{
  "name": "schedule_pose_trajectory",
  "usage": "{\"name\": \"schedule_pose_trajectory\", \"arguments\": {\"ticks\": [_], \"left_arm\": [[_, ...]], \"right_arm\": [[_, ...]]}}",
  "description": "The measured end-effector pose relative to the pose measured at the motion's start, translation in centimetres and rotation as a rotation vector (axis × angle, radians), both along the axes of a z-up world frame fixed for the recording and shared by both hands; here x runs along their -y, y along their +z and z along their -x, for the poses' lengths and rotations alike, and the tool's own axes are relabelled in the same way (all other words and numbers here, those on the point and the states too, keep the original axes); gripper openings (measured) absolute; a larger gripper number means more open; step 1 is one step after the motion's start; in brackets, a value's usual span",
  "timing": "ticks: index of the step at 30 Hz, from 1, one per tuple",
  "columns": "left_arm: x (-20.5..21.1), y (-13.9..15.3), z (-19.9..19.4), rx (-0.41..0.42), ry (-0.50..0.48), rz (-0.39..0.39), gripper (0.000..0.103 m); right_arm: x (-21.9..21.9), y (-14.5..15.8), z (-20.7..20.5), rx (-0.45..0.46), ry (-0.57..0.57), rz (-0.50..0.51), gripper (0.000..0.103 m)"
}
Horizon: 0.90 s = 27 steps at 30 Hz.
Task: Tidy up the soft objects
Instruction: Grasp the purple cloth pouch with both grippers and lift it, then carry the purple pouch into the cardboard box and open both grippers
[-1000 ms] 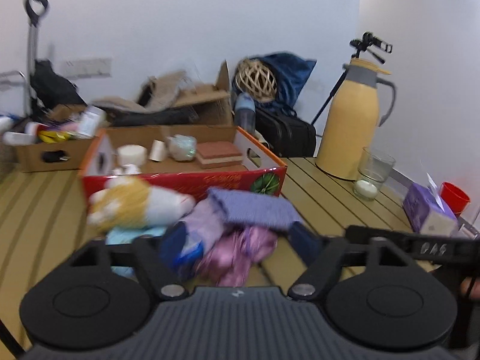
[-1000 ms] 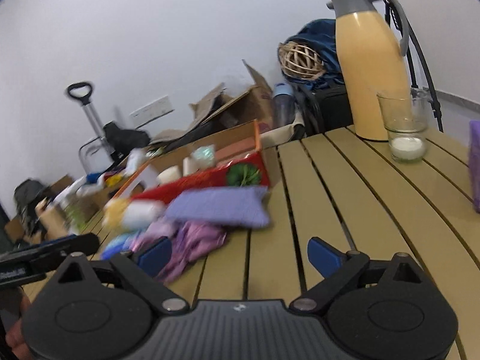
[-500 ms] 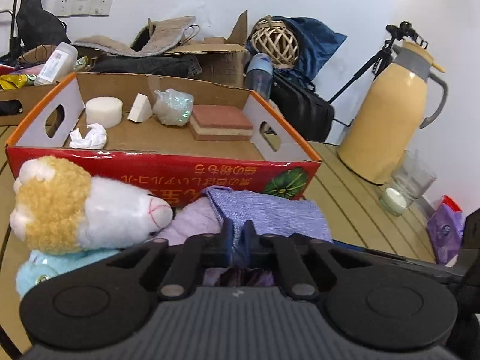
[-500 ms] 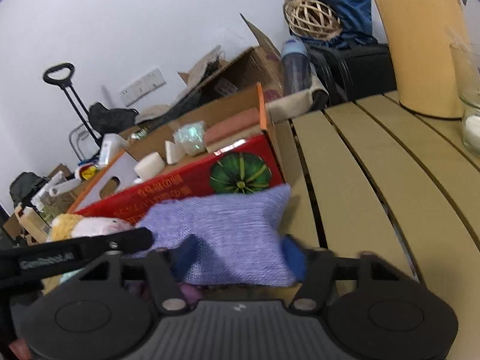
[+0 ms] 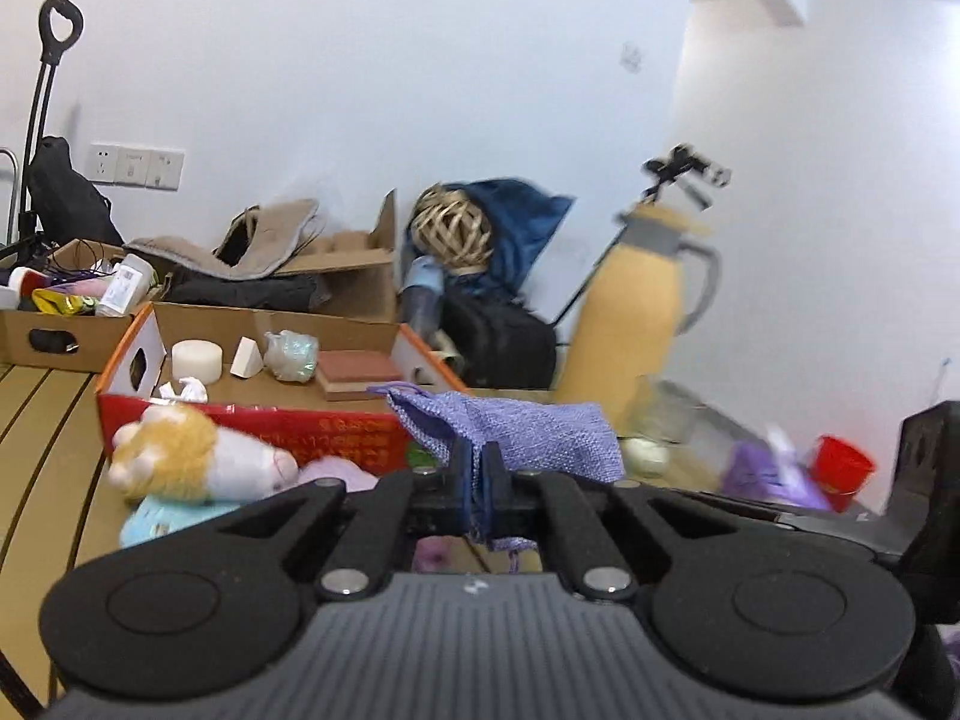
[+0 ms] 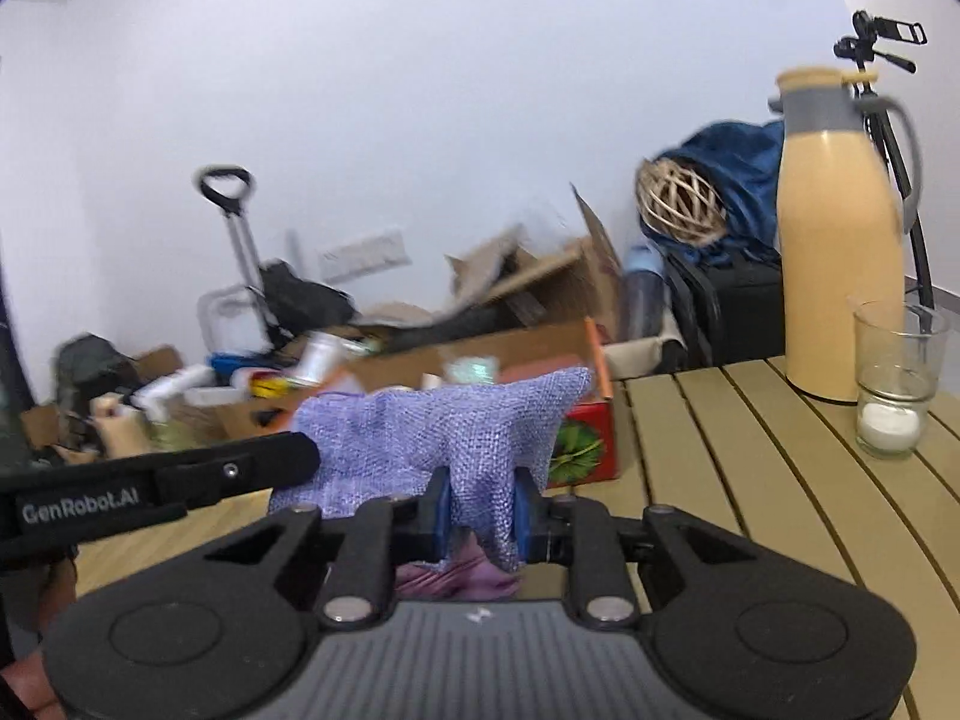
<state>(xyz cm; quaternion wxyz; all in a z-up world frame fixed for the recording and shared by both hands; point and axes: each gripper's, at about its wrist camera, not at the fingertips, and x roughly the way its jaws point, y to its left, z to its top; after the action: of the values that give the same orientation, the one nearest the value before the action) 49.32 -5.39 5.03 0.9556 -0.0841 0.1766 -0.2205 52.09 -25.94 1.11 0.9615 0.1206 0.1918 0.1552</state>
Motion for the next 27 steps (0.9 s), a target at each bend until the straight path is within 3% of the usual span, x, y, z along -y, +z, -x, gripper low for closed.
{"name": "schedule_pose_trajectory", "arguments": {"ticks": [3, 6, 13, 17, 21, 23, 27], "left_arm": [[-0.2, 0.8, 4.5, 0.041, -0.014, 0.002, 0.004], [-0.2, 1.2, 6.5, 0.05, -0.012, 0.011, 0.004], [-0.3, 1.7, 5.8, 0.039, -0.011, 0.02, 0.004], [0.5, 4.0, 0.3, 0.048, -0.029, -0.038, 0.004], [0.8, 5.6, -8.6, -0.007, -0.015, -0.035, 0.004], [0.9, 5.4, -13.2, -0.047, -0.046, -0.03, 0.004], [1.1, 2.8, -21.4, -0.143, 0.002, -0.048, 0.004]], "right_arm": [[0.0, 1.0, 4.0, 0.025, 0.022, -0.012, 0.02], [-0.2, 1.3, 6.0, 0.03, 0.034, -0.005, 0.02], [0.2, 2.1, 5.6, 0.021, 0.034, -0.001, 0.02], [0.1, 3.8, -0.1, 0.022, 0.07, 0.017, 0.02], [-0.3, 5.0, -9.4, 0.001, 0.068, 0.058, 0.02], [-0.6, 4.5, -14.2, -0.045, 0.075, 0.08, 0.02], [-1.4, 2.0, -22.3, -0.149, 0.064, 0.11, 0.02]]}}
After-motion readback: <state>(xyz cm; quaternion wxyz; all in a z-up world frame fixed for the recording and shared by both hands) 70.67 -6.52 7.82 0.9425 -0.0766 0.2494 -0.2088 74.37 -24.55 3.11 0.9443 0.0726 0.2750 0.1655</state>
